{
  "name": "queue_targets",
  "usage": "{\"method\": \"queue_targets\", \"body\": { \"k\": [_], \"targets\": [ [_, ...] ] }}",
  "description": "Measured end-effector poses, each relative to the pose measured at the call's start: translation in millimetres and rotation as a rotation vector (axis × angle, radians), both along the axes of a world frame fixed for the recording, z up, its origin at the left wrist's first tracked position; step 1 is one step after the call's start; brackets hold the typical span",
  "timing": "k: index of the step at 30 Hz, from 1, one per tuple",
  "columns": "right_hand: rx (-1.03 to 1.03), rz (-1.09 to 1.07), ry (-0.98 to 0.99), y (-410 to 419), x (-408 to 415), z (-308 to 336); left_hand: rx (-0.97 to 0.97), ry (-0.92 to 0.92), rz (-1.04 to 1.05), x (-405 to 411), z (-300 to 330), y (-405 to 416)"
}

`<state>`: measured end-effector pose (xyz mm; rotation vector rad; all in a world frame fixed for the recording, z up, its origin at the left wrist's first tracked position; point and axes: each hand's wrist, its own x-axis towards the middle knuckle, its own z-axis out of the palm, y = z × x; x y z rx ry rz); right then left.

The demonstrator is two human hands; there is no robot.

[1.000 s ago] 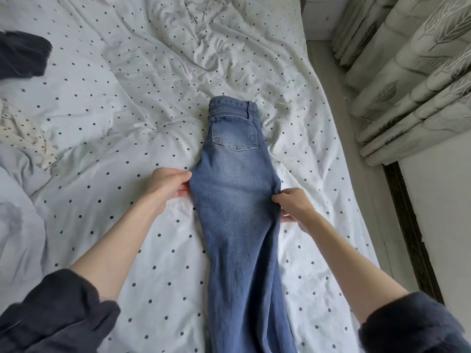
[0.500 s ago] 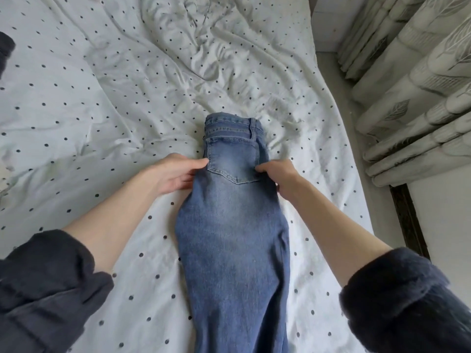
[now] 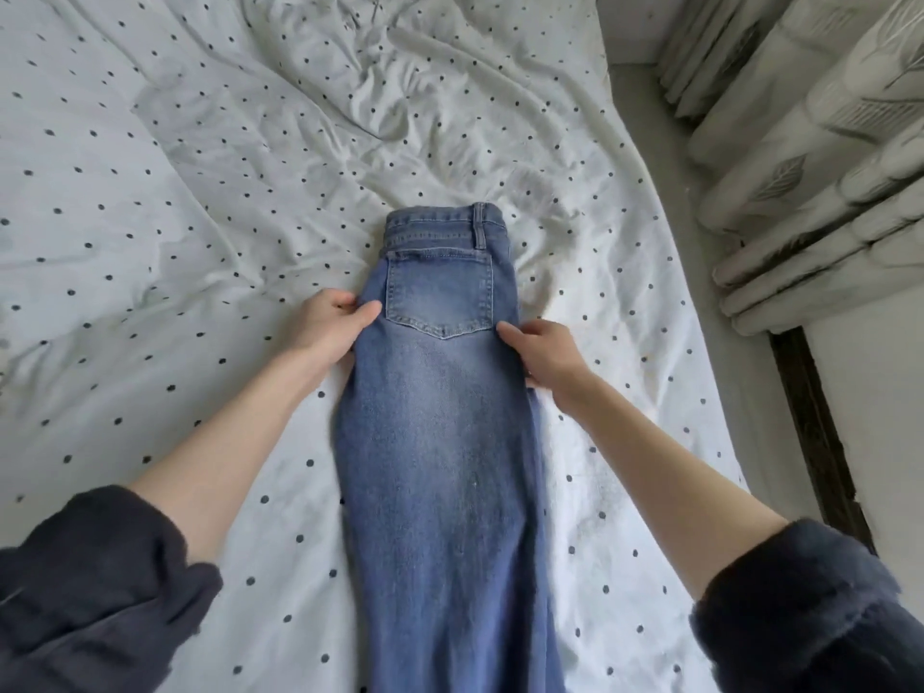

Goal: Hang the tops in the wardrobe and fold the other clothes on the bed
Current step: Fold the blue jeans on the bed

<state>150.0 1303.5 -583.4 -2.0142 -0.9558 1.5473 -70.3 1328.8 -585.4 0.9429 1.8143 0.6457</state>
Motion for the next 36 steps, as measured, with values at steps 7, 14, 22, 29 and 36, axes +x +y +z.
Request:
{"method": "queue_targets", "body": {
  "k": [7, 14, 22, 29, 36],
  "targets": [
    [-0.003, -0.039, -0.004, -89, 4, 22, 0.037, 0.041, -0.042, 0, 9, -83],
    [-0.054, -0.055, -0.108, -208, 4, 37, 0.146, 0.020, 0.016, 16, 16, -197],
    [-0.069, 0.157, -0.372, -296, -7, 46, -0.008, 0.037, -0.065, 25, -4, -337],
    [0.111, 0.215, -0.456, -409, -10, 33, -0.054, 0.018, -0.044, 29, -11, -430],
    [0.234, 0.279, -0.651, -504, 5, 12, -0.066, 0.085, 0.037, 42, -23, -516]
  ]
}}
